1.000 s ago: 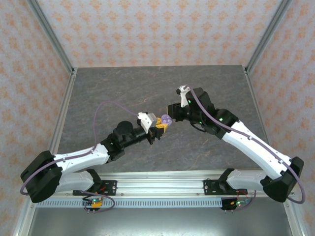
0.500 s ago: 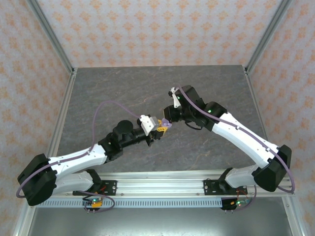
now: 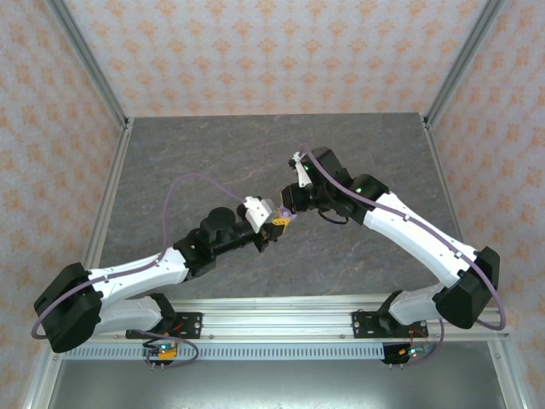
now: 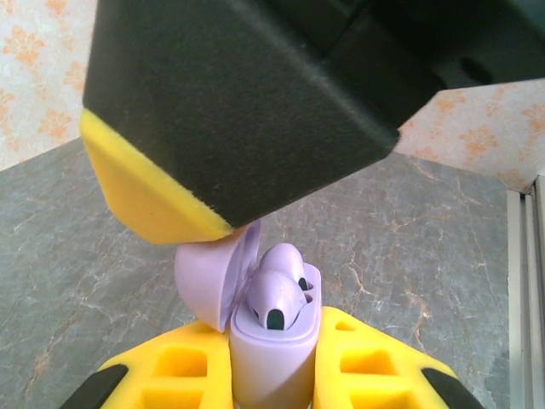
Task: Insert the wireless bluetooth earbuds into the charging case
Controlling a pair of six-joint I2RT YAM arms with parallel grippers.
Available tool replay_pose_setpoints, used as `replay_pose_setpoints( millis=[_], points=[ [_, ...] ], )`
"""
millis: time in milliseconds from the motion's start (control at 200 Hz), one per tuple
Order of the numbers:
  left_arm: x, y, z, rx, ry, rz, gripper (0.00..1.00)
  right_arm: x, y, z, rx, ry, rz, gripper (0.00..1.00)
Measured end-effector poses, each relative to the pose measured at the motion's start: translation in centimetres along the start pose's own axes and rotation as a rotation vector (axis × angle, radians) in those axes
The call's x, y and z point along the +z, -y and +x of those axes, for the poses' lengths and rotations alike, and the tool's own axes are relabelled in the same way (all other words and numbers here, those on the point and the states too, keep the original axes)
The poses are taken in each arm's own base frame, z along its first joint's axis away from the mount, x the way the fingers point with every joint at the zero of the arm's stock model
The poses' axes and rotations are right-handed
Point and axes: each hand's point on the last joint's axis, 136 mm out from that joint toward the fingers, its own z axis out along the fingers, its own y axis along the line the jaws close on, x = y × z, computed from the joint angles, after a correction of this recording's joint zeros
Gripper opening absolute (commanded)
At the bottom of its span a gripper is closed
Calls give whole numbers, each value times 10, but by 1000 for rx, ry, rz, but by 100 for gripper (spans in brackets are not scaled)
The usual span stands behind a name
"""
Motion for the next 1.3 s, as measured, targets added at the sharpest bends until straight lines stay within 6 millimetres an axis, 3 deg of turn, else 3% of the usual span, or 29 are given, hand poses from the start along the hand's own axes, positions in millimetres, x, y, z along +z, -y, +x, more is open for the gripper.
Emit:
replay_pose_setpoints(
  millis=[521, 706, 891, 986, 1296],
  points=[
    [10, -15, 1, -86, -26, -80, 6, -1, 10, -1, 9, 15, 55, 17],
    [15, -25, -3, -138, -30, -108, 6, -9, 28, -6, 46, 67, 157, 19],
    [24, -61, -10, -281, -37, -190, 7, -38, 75, -12, 166, 171, 298, 19],
    [32, -85, -6, -369, -78, -248, 7, -49, 97, -5, 218, 200, 349, 19],
    [83, -150, 29, -597, -259, -329, 5, -47, 122, 29, 265, 172, 401, 22]
  ],
)
